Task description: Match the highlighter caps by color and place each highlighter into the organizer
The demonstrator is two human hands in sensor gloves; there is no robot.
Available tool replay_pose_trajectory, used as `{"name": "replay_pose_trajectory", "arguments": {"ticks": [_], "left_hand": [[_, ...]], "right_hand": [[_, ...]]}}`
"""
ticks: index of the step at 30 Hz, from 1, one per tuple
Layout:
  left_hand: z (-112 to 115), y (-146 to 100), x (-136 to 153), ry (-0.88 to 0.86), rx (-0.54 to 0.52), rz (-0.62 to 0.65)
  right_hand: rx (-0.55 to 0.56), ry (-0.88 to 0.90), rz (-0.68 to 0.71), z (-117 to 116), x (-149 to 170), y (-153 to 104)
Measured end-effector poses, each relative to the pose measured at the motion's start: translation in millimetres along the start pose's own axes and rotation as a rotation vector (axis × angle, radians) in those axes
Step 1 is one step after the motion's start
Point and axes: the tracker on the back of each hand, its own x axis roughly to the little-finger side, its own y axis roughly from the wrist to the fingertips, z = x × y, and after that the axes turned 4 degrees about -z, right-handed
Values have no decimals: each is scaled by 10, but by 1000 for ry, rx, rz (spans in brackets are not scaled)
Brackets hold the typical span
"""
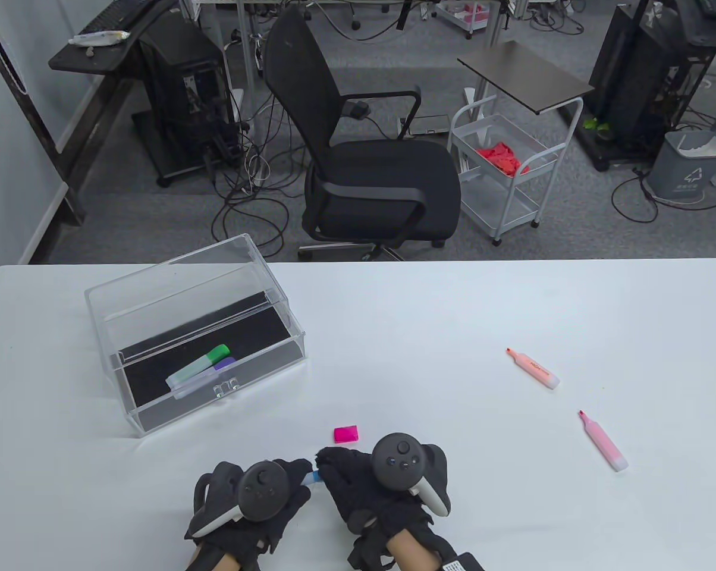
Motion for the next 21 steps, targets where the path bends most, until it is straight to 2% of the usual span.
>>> {"name": "replay_pose_trajectory", "arguments": {"ticks": [10,15,21], "left_hand": [[-95,-68,-84,-119,-54,71],[-129,-107,-137,-123,-93,103],[-125,-112,-136,-132,-103,80]], "right_hand": [[63,-2,99,19,-132,-89],[91,-11,146,32,-202,-145],[100,-49,145,23,-214,-157]]}}
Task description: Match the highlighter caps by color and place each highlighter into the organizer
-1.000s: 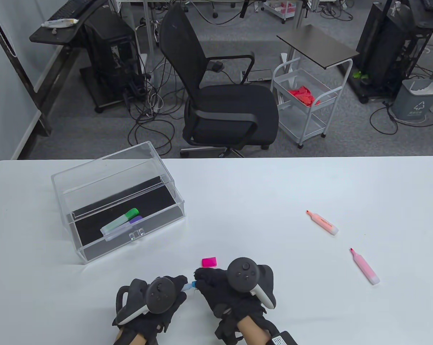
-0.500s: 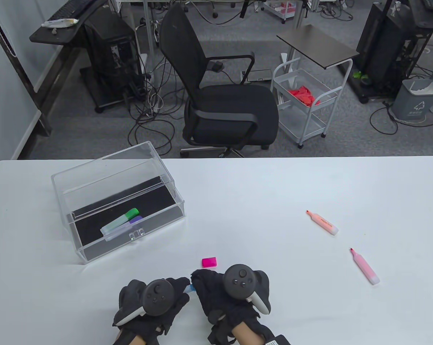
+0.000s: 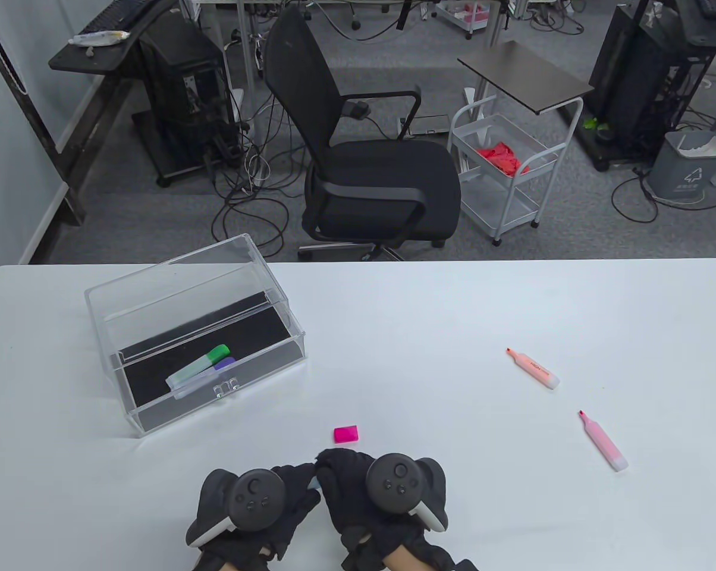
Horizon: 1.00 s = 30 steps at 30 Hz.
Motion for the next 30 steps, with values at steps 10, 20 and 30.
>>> {"name": "replay_pose_trajectory", "arguments": {"ticks": [10,20,30], "left_hand": [[98,9,45,125,-6,-86],[-19,150,82,217,-45,-131],[-562,400,286,349,-130,-246]], "right_hand": [[-2,-174,-80,-46,30,13],[105,-284,-127,259,53,-63],[107,-427,-170,327,96,-67]]}}
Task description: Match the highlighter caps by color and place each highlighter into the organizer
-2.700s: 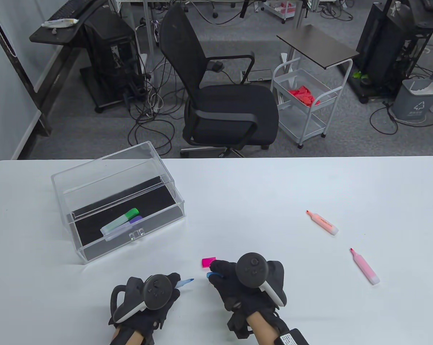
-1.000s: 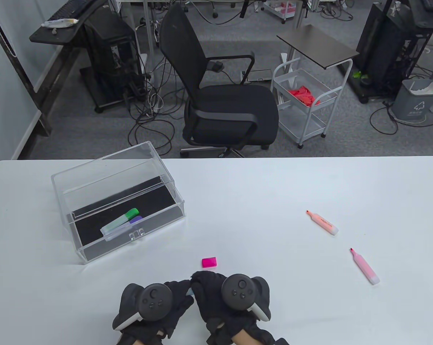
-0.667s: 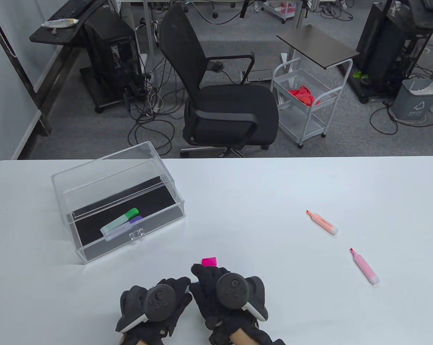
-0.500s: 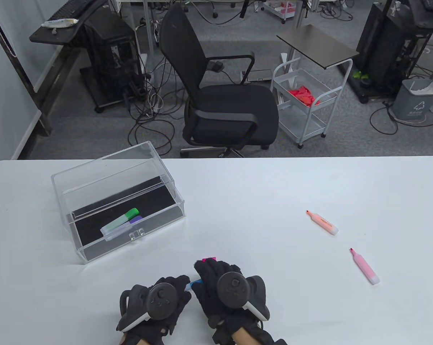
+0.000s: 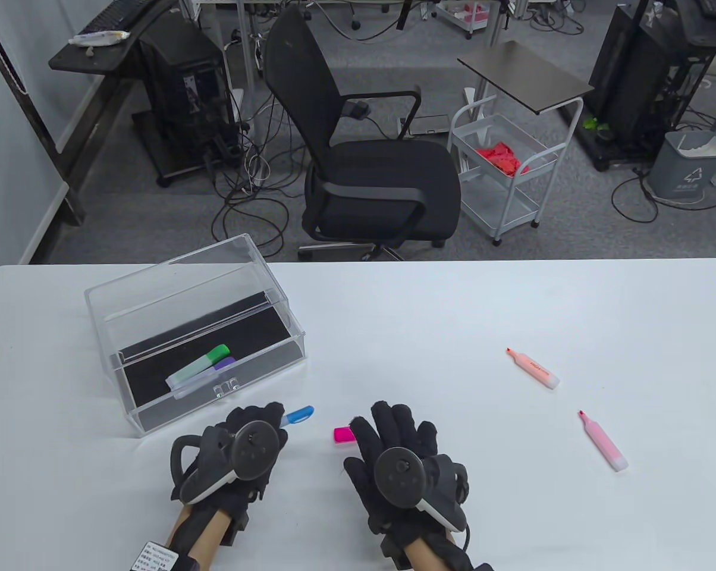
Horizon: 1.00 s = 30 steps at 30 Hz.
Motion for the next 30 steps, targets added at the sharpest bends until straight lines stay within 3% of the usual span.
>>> {"name": "replay_pose_trajectory", "arguments": {"ticks": [8,18,25,30], "left_hand": [[-201,411,463,93,6,-136],[-12,901,955,113,122,-275],[77,1077,1071,107,192,-326],[90,1071,1130,51,193,-325]], "right_hand": [[6,-32,-34,34,64,-24],[-7,-33,-74,39,168,-6],[-31,-33,-96,3,228,30],[-36,-25,-96,5,231,31]]}}
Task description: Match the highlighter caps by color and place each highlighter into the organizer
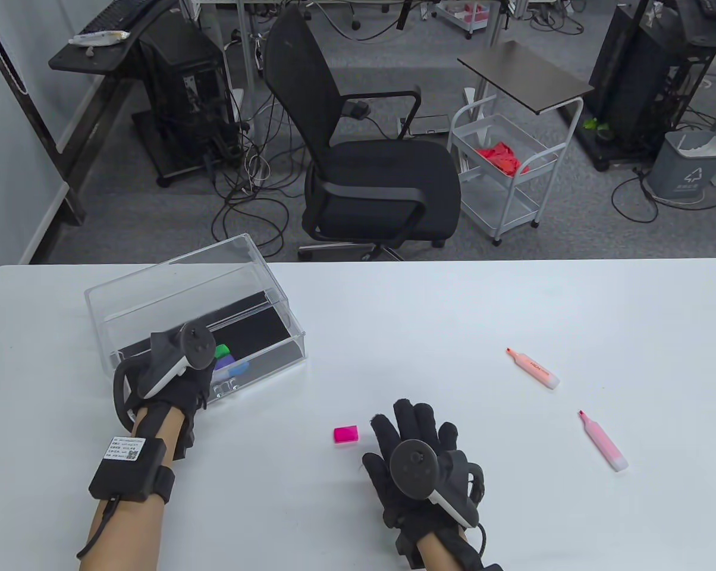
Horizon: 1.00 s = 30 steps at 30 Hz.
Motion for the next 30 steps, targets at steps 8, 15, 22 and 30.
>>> {"name": "replay_pose_trajectory", "arguments": {"ticks": [8,15,22,30], "left_hand": [[-81,-262,-76,-29,-18,80],[-16,-690,-210,-132,-35,160],[28,-1049,-309,-135,-8,188],[56,-1348,-385,-147,-8,207]], "right_hand": [[-6,-10,13,-21,-36,-8],[-32,-3,8,-87,-42,12],[-41,11,-8,-121,6,30],[-48,22,-12,-134,20,44]]}}
